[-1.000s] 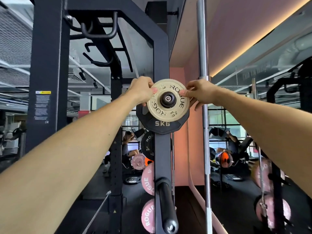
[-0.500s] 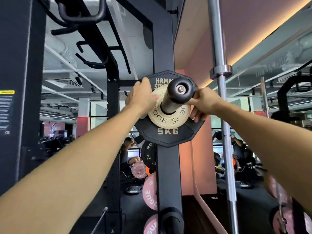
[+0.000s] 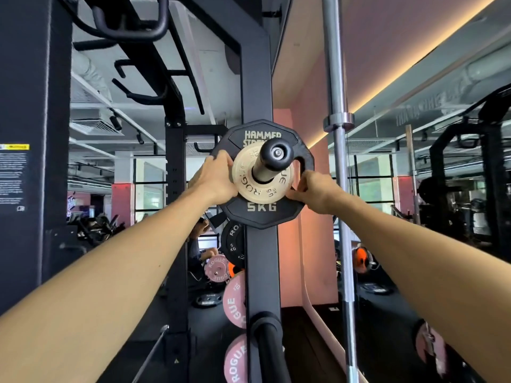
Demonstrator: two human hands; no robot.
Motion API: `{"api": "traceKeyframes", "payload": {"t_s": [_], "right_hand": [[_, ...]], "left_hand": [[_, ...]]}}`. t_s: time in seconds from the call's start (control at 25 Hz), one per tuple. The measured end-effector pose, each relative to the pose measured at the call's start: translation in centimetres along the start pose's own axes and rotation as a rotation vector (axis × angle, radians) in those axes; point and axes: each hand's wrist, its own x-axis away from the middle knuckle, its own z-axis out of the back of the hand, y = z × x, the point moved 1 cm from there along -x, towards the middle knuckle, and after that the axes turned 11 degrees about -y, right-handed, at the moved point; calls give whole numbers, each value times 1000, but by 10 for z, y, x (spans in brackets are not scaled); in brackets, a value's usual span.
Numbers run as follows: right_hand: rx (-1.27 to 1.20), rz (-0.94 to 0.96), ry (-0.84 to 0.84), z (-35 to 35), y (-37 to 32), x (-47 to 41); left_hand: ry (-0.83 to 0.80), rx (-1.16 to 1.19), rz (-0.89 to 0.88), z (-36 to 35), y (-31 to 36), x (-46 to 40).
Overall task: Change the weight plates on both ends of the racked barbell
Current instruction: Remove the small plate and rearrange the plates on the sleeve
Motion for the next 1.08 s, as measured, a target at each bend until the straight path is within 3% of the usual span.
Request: {"api": "traceKeyframes", "payload": {"t_s": [0.32, 0.56, 0.8, 1.08], "right_hand": [[39, -107, -309, -28, 11, 114], [27, -64, -369, -33, -22, 200], [-41, 59, -420, -62, -106, 246], [-117, 229, -454, -98, -259, 264]], "left_hand": [[-311, -155, -19, 10, -31, 101], [-392, -136, 49, 48, -53, 195], [-403, -104, 198, 127, -98, 290], [-316, -138, 369, 244, -194, 384]]}}
